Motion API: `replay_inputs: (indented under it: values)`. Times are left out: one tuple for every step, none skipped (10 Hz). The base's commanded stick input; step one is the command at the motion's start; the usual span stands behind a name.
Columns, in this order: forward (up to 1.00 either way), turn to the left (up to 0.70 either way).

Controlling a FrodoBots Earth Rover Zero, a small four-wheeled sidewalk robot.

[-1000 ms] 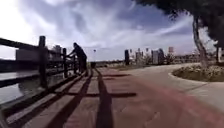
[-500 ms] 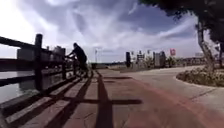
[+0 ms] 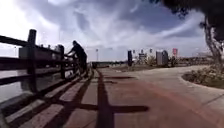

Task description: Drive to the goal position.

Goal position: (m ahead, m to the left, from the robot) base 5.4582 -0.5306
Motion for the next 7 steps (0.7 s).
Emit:
replay_inputs:
  values:
    - [0.85,0.21]
    - [0.85,0.13]
    - [0.85,0.04]
    - [0.85,-0.04]
    - [0.85,-0.04]
    - [0.85,-0.04]
    - [0.85,-0.04]
